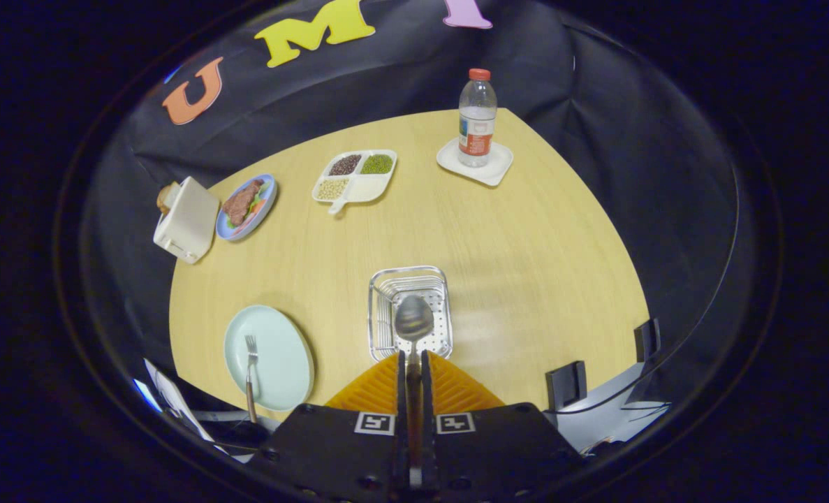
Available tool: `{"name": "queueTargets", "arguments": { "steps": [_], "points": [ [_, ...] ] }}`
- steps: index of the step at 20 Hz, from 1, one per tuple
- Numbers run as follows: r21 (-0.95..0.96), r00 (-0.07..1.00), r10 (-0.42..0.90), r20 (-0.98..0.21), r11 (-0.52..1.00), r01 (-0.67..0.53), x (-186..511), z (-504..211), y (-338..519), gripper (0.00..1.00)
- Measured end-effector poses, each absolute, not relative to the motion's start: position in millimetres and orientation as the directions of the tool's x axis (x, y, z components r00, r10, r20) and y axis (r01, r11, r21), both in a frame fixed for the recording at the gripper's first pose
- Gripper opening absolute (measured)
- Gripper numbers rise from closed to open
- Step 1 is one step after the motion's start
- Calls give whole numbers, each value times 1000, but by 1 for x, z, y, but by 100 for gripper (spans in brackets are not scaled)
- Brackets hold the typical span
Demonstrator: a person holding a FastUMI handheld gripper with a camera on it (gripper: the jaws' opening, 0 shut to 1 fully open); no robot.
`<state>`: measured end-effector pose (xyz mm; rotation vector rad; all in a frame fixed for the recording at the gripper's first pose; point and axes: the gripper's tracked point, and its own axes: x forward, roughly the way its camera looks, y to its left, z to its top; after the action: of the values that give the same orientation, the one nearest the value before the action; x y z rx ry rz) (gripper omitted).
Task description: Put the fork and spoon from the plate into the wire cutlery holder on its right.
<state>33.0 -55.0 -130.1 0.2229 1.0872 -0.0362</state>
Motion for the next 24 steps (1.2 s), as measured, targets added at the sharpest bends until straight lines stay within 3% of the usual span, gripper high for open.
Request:
{"name": "queueTargets", "arguments": {
  "steps": [2,6,7,8,10,16,24],
  "points": [
    [174,486,86,-870,975,138,36,-126,-55,30],
    [193,522,88,-848,970,150,33,-116,-52,63],
    [193,529,87,-844,970,148,30,-115,-50,80],
    [192,534,87,-841,971,144,26,-112,-46,86],
    [185,550,83,-831,974,132,18,-104,-37,91],
    [166,564,88,-821,982,88,-5,-89,19,91],
    [141,489,137,-862,990,-30,-34,-129,127,92]
  ]
}}
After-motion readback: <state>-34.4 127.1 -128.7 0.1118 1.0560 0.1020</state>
